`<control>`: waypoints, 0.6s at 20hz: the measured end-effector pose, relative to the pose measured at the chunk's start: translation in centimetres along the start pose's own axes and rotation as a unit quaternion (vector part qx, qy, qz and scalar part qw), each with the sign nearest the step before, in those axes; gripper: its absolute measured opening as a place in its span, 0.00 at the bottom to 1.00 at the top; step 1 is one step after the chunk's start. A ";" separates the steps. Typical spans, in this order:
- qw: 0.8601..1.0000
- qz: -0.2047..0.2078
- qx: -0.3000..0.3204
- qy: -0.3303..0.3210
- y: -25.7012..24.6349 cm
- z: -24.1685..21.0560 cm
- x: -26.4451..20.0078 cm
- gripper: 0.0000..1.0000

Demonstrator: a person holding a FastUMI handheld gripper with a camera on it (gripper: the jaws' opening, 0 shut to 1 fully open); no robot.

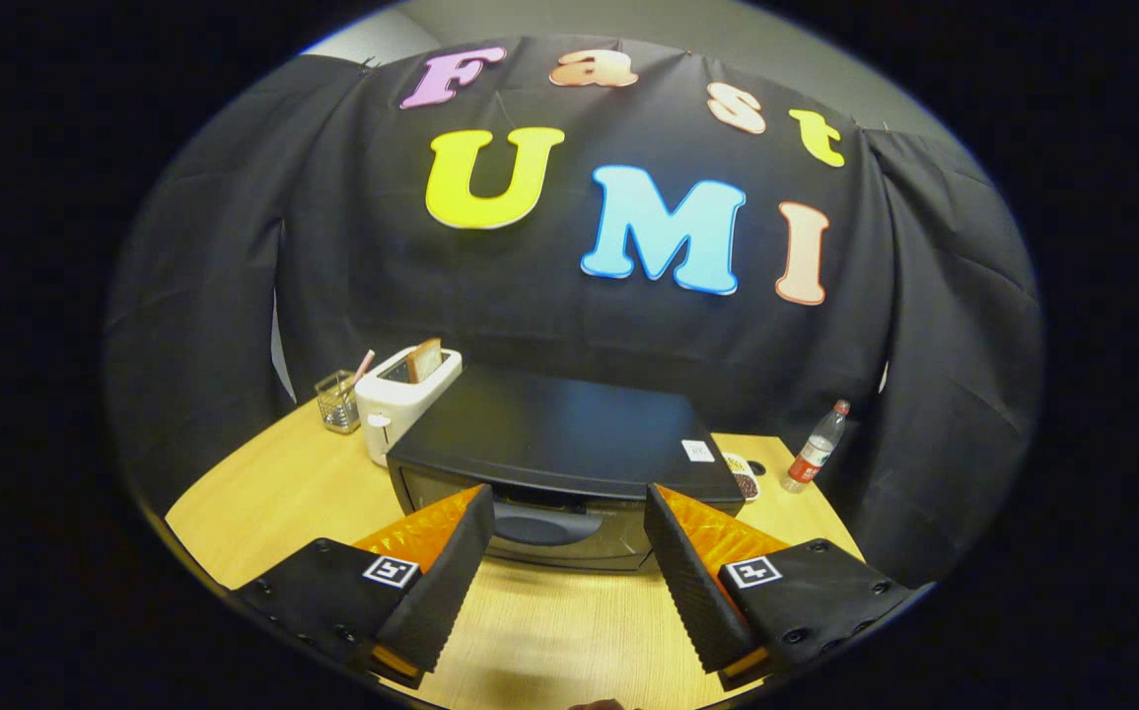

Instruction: Open the toaster oven, put the food inside, and close the toaster oven door.

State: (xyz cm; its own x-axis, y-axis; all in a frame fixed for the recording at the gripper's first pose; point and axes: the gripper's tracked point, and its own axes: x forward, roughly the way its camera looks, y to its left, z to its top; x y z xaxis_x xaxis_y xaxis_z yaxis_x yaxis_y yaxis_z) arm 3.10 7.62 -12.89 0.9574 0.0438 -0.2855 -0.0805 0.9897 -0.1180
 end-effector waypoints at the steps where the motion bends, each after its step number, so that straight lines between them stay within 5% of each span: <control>1: 1.000 -0.004 0.004 -0.009 -0.4 0.7 -0.8 0.97; 12: 0.987 -0.058 0.075 -0.128 -10.5 10.4 -9.7 0.97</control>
State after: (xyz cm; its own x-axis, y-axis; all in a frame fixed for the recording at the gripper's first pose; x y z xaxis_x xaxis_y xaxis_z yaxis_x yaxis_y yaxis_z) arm -2.51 -1.75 0.99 0.9980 -0.0572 -0.0263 0.0575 0.9983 0.0110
